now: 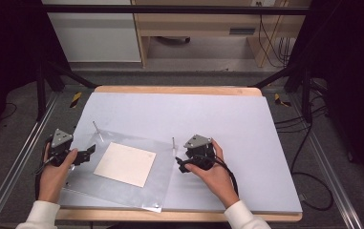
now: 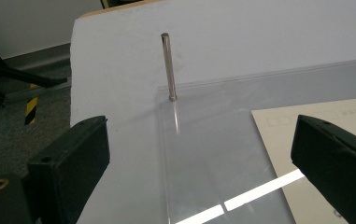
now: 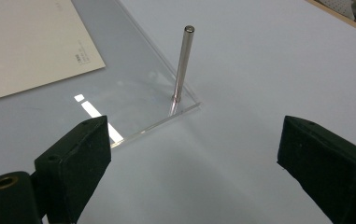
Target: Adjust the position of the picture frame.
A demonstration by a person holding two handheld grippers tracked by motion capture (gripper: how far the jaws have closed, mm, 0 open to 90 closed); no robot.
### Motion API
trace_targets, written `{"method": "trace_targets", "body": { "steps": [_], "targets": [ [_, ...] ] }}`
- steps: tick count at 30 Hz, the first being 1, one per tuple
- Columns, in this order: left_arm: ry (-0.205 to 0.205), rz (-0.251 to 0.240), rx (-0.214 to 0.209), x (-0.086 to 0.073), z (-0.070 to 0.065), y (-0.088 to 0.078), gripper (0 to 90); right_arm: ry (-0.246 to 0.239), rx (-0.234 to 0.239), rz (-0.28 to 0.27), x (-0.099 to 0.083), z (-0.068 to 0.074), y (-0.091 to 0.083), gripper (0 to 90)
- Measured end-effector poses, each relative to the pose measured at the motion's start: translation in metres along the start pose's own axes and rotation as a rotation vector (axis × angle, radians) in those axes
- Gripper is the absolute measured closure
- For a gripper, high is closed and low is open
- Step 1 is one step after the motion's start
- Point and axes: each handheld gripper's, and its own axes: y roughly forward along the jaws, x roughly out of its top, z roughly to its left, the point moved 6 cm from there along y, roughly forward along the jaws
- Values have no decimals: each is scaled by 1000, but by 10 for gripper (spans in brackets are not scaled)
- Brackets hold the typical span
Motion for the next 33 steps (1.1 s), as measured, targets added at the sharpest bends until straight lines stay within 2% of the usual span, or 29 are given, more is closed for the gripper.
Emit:
{"method": "trace_targets", "body": {
  "steps": [6,9,10,12,14,16,17,19,24,25,28,30,33],
  "targets": [
    [33,-2,-3,1,-4,1,47,-11,-11,13,-1,0,0,105],
    [7,-11,-21,5,-5,0,48,-16,-19,14,-1,0,1,110],
    [10,-8,-27,7,-5,-1,52,-11,-19,12,0,1,0,115],
    [39,12,-41,14,-8,-1,63,-17,-20,11,5,5,0,120],
    [47,23,-57,18,-9,0,63,-2,11,16,9,9,-1,123],
    [53,31,-60,19,-8,1,70,-8,25,15,13,14,-1,143],
    [46,30,-67,20,-8,3,70,-8,25,15,13,14,-1,143],
    [39,29,-68,23,-6,6,70,-5,55,13,18,20,1,143],
    [33,28,-63,30,2,18,71,-24,70,25,22,23,8,158],
    [39,40,-64,31,4,20,71,-25,74,25,23,22,10,159],
    [69,69,-45,34,10,26,88,-4,68,38,23,19,15,228],
    [76,92,-62,34,11,30,92,4,63,37,24,17,18,264],
    [88,114,-53,36,14,36,120,-3,55,54,26,16,22,352]
  ]
}}
